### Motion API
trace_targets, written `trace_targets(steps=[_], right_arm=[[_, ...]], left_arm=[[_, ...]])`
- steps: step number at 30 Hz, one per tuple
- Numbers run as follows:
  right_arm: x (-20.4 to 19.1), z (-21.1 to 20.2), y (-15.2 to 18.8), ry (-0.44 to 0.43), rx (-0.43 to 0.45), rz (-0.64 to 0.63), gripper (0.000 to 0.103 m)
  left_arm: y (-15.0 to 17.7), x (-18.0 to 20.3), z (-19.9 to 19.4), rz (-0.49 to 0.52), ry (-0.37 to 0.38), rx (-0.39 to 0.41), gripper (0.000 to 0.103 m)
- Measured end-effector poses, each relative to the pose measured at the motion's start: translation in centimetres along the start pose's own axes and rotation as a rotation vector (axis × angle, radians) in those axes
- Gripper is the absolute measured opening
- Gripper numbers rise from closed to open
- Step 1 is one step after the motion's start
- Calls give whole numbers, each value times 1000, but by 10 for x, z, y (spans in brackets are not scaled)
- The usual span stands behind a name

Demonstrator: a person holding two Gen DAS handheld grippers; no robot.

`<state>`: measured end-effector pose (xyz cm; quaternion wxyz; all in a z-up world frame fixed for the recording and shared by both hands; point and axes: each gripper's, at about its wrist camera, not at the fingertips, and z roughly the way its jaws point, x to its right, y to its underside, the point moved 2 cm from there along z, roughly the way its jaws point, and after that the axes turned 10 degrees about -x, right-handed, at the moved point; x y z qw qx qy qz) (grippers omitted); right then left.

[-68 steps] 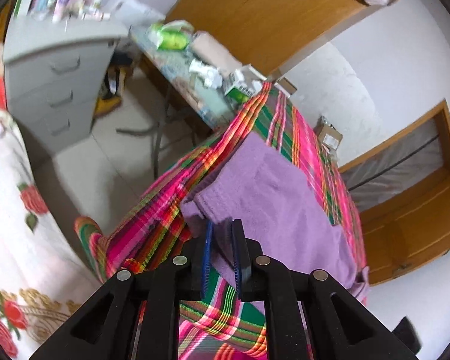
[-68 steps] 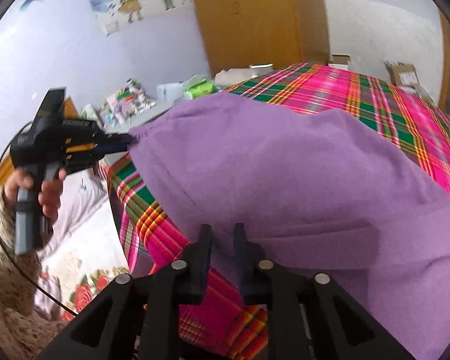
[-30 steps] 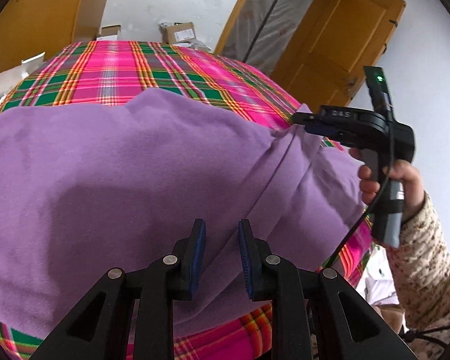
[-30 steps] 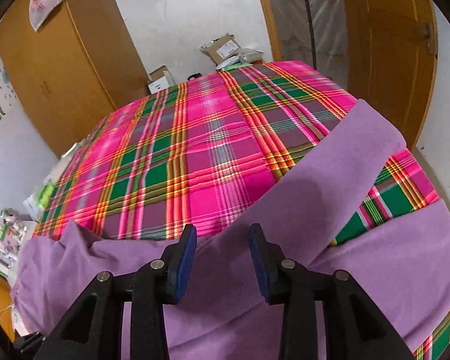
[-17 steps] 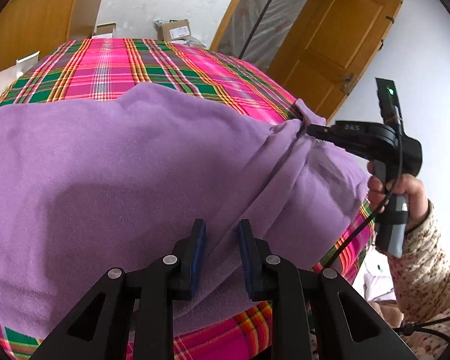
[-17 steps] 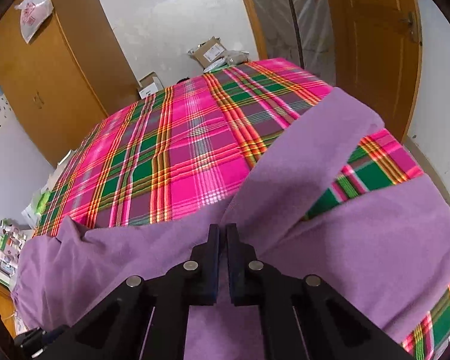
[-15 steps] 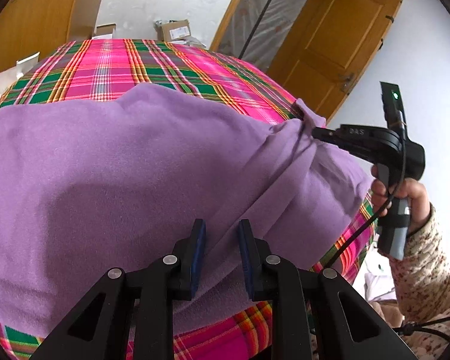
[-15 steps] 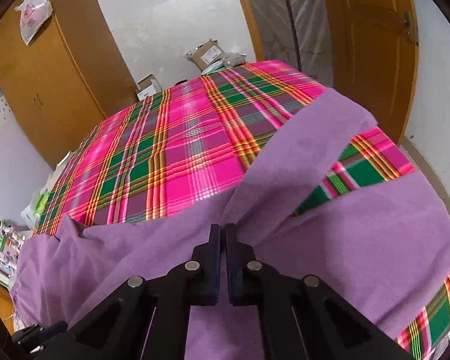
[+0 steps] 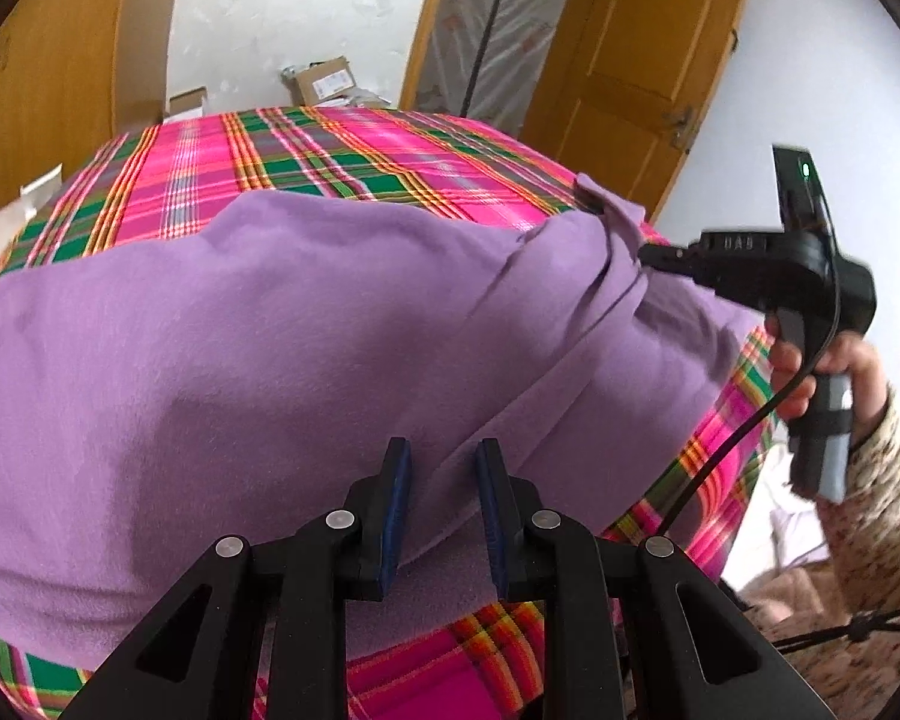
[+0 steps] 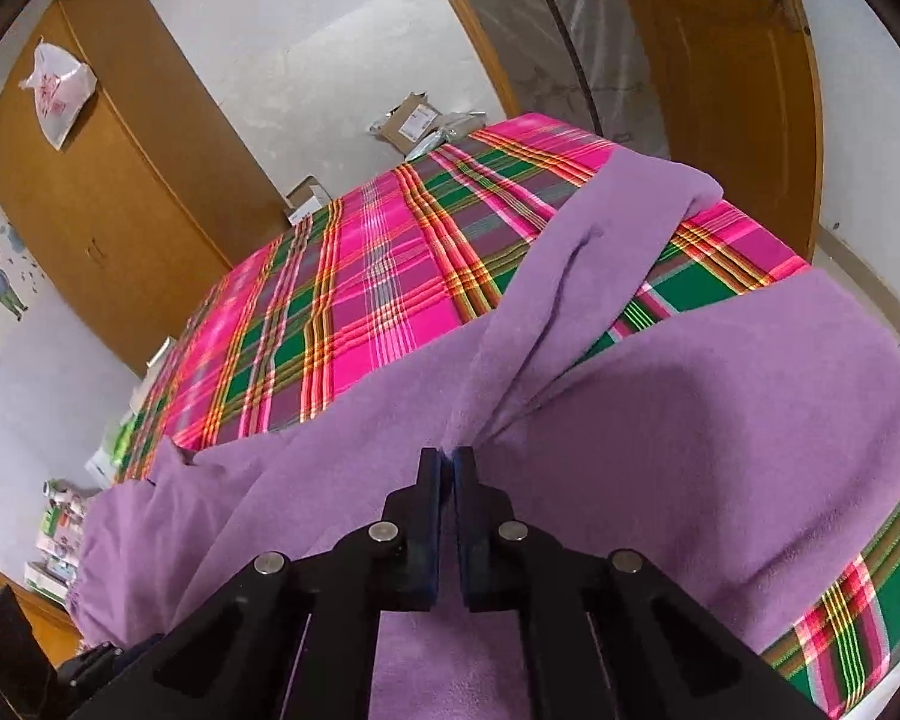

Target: Fold clothes

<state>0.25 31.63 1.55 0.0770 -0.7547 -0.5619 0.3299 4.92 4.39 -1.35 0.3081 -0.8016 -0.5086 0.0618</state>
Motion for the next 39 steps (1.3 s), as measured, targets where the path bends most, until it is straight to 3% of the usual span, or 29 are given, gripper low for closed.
trace_targets(steps=[4, 6, 12, 18, 23, 30, 35, 39], right_arm=[[-4, 4, -12, 23, 9, -10, 23], [-3, 10, -19, 41, -3, -7, 25], [0, 23, -31, 47, -32, 7, 25], [5, 19, -23, 21, -25, 12, 15], [6, 10, -18, 11, -11, 0, 10], [8, 7, -17, 8, 7, -28, 3], [3, -7, -13, 13, 65, -70, 3], [4, -22, -8, 5, 103, -66, 3]], left_arm=[[-2, 6, 3, 46, -40, -9, 23], [-2, 9, 5, 63, -57, -14, 23], [-1, 21, 5, 120, -73, -14, 23], [-7, 39, 10, 239, -95, -9, 23], [-11, 48, 21, 336, -161, -41, 23], [-14, 40, 18, 263, -98, -36, 23], [-14, 41, 9, 245, -72, 1, 10], [-14, 43, 2, 230, -51, 31, 8]])
